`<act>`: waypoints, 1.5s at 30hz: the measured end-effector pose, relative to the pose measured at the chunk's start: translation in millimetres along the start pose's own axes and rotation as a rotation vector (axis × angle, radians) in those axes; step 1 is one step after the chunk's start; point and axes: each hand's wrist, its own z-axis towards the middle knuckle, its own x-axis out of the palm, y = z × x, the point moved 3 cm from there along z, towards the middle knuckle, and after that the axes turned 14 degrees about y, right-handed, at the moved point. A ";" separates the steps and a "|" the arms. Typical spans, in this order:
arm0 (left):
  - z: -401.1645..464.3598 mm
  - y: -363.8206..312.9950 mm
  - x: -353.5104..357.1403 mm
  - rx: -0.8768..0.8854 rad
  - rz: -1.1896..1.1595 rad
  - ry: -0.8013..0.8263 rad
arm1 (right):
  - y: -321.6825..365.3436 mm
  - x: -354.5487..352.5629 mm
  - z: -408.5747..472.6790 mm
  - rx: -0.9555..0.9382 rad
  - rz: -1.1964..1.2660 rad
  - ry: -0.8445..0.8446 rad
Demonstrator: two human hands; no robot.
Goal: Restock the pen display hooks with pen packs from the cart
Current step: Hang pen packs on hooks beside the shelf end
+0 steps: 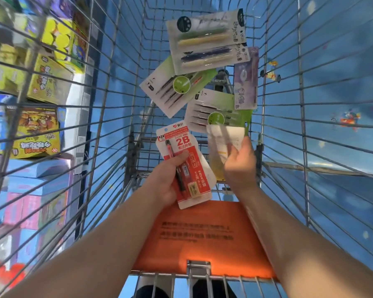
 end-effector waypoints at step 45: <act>-18.5 -9.1 15.9 0.118 -0.214 0.058 | -33.5 -35.9 -47.9 0.618 0.368 -0.153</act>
